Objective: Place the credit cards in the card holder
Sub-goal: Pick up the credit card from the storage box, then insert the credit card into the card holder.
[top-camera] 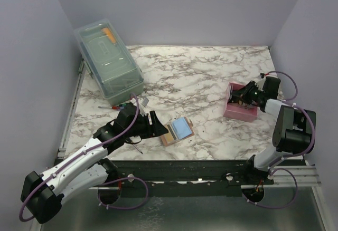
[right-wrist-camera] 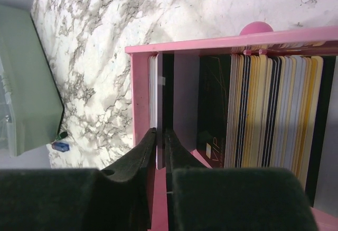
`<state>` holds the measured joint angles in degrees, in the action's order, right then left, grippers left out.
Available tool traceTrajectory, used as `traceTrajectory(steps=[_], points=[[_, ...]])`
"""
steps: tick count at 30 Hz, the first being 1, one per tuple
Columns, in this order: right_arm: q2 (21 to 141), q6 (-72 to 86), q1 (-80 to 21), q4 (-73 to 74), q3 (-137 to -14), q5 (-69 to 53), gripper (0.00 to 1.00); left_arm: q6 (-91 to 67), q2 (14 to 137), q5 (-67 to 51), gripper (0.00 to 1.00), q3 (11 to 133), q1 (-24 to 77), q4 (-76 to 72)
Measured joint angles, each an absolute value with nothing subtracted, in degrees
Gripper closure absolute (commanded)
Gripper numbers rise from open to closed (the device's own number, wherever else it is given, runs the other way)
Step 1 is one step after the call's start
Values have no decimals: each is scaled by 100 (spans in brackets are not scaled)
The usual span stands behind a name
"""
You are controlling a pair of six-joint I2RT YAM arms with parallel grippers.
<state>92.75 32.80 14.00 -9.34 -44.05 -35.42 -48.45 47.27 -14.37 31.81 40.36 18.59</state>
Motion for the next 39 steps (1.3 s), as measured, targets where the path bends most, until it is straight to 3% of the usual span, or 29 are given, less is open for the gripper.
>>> traceTrajectory(steps=[13, 17, 19, 24, 30, 35, 39], points=[[9314, 3048, 1398, -440, -4547, -3041, 85, -4851, 4737, -1437, 37, 3181, 4036, 1859], [9317, 2987, 1398, -364, -4558, -2995, 99, -4858, 4744, -1439, 37, 3199, 4036, 1865], [9327, 2969, 1398, -336, -4578, -3009, 100, -4860, 4759, -1444, 36, 3234, 4036, 1870], [9120, 2834, 1382, 215, -4762, -2633, 100, -4869, 4779, -1472, 16, 3336, 4036, 1896], [7352, 2506, 1223, 1367, -5262, -1813, 100, -5028, 4823, -1461, 11, 3437, 4036, 1885], [6292, 2449, 786, 1406, -5286, -2700, 100, -5212, 4947, -1500, 12, 3437, 4034, 1614], [6020, 3262, -123, 668, -4403, -3846, 100, -5568, 4866, -1719, 15, 3216, 4034, 666]])
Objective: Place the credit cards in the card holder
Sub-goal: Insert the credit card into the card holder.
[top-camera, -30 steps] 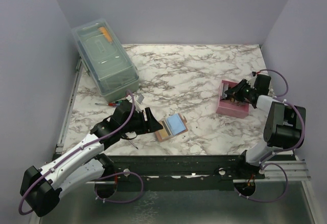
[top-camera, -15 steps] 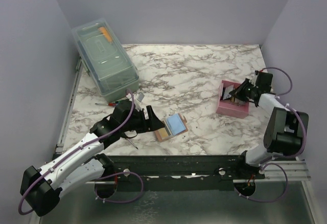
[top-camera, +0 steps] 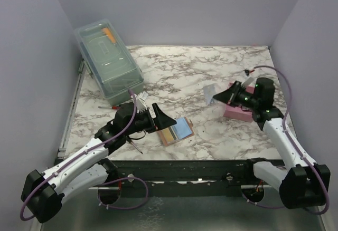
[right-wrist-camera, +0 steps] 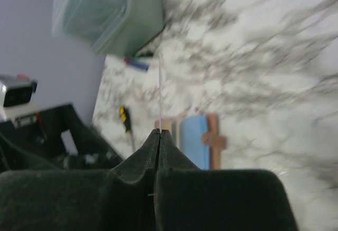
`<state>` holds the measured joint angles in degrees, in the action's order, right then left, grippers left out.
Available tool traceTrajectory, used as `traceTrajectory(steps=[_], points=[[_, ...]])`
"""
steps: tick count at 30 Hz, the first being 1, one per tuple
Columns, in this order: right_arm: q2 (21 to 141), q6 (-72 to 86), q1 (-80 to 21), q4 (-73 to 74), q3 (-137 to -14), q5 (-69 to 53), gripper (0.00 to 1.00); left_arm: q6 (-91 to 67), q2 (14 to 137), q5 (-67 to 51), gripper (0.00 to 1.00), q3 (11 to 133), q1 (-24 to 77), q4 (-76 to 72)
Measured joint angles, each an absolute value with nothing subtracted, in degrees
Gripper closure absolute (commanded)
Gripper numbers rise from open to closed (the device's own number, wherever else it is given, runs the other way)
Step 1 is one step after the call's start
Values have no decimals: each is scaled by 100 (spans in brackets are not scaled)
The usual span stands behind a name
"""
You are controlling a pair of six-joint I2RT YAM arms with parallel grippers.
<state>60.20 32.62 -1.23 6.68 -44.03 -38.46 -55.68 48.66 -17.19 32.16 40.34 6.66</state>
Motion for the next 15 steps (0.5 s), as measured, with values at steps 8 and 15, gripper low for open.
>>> traceTrajectory(steps=[8, 15], points=[[6062, 5280, -1898, -1592, -2775, -4536, 100, -6552, 4678, -1907, 16, 2182, 4029, -1291], [6661, 6326, -2733, -3562, -2351, -4499, 100, -6969, 4681, -1855, 30, 1953, 4029, -1861]])
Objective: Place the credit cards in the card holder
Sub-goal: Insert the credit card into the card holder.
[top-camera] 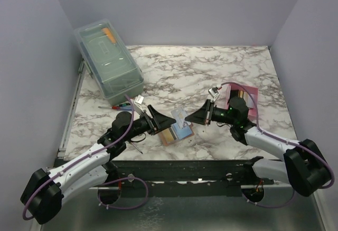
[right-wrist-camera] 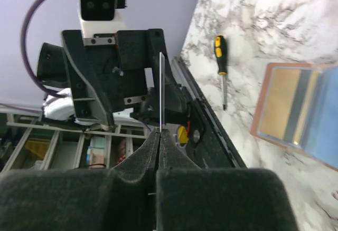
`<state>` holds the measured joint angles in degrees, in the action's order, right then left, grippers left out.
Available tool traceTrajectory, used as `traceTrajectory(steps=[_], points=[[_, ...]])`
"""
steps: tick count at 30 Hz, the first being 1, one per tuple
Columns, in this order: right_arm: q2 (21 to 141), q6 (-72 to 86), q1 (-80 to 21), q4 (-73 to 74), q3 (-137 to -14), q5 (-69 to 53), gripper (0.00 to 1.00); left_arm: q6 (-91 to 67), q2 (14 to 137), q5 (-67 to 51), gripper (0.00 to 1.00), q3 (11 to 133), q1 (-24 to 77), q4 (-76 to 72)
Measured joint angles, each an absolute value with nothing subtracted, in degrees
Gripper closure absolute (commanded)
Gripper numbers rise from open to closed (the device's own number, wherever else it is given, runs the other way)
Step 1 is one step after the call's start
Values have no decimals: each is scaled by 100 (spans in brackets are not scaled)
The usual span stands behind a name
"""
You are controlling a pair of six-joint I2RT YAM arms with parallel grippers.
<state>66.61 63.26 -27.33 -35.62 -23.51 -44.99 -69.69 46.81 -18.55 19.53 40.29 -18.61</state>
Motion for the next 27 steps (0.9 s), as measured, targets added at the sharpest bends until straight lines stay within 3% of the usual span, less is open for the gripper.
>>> traceTrajectory(steps=[8, 16, 20, 21, 22, 23, 24, 27], points=[[7255, 6862, -3083, -4801, -2305, -4353, 100, -7179, 4724, -1734, 49, 1756, 4025, -2191], [7585, 7113, -3240, -5448, -2263, -4261, 100, -7179, 4825, -1608, 59, 1726, 4025, -2368], [7767, 7183, -3334, -5618, -2193, -4246, 100, -7175, 4928, -1575, 87, 1719, 4025, -2471], [7804, 7194, -3345, -5636, -2182, -4244, 97, -7159, 4941, -1562, 93, 1717, 4025, -2488], [7832, 7183, -3345, -5638, -2167, -4235, 88, -7140, 4943, -1555, 99, 1712, 4025, -2502], [7835, 7172, -3350, -5636, -2167, -4228, 74, -7124, 4943, -1529, 100, 1702, 4025, -2519], [7819, 7081, -3350, -5496, -2171, -4176, 66, -7137, 4941, -1518, 100, 1697, 4025, -2547], [7653, 6549, -3358, -4626, -2237, -3876, 51, -7041, 4928, -1448, 100, 1697, 4025, -2397]])
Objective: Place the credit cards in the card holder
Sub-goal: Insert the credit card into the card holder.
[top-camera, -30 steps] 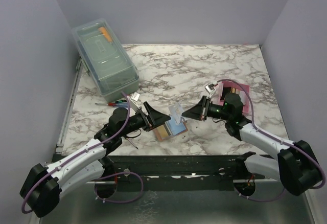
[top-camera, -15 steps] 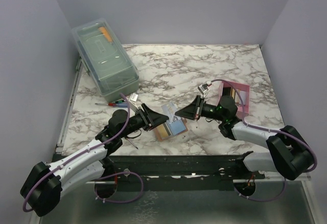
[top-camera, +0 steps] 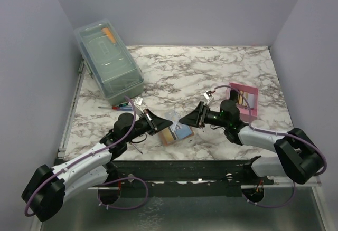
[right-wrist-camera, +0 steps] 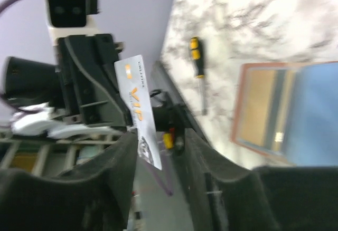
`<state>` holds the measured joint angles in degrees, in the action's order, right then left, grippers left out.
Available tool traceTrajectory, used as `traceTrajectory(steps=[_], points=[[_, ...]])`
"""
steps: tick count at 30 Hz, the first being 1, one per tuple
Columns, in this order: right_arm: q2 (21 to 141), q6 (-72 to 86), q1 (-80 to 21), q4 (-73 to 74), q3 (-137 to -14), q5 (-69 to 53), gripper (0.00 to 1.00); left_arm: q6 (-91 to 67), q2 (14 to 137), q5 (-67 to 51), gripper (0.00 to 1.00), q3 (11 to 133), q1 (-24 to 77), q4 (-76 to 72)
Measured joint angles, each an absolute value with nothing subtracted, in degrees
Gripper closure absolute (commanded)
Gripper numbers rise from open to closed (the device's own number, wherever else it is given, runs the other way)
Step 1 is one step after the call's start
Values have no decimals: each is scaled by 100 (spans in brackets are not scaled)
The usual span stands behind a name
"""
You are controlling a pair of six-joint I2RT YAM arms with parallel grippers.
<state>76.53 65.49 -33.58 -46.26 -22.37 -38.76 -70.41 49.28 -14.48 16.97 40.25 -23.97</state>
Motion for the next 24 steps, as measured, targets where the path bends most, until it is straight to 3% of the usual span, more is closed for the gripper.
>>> traceTrajectory(steps=[4, 9, 14, 24], points=[[7334, 5697, -3358, -3286, -2445, -3323, 50, -6847, 4899, -1345, 100, 1708, 4023, -1763], [7881, 4777, -3369, -2342, -3061, -3194, 75, -6584, 5074, -1284, 100, 1940, 4021, -801], [8764, 4344, -3376, -2082, -3352, -3199, 86, -6536, 5782, -1448, 100, 2088, 4012, -690], [9091, 4082, -3380, -1785, -3358, -2659, 93, -6545, 6882, -1852, 100, 2075, 3970, -1249]])
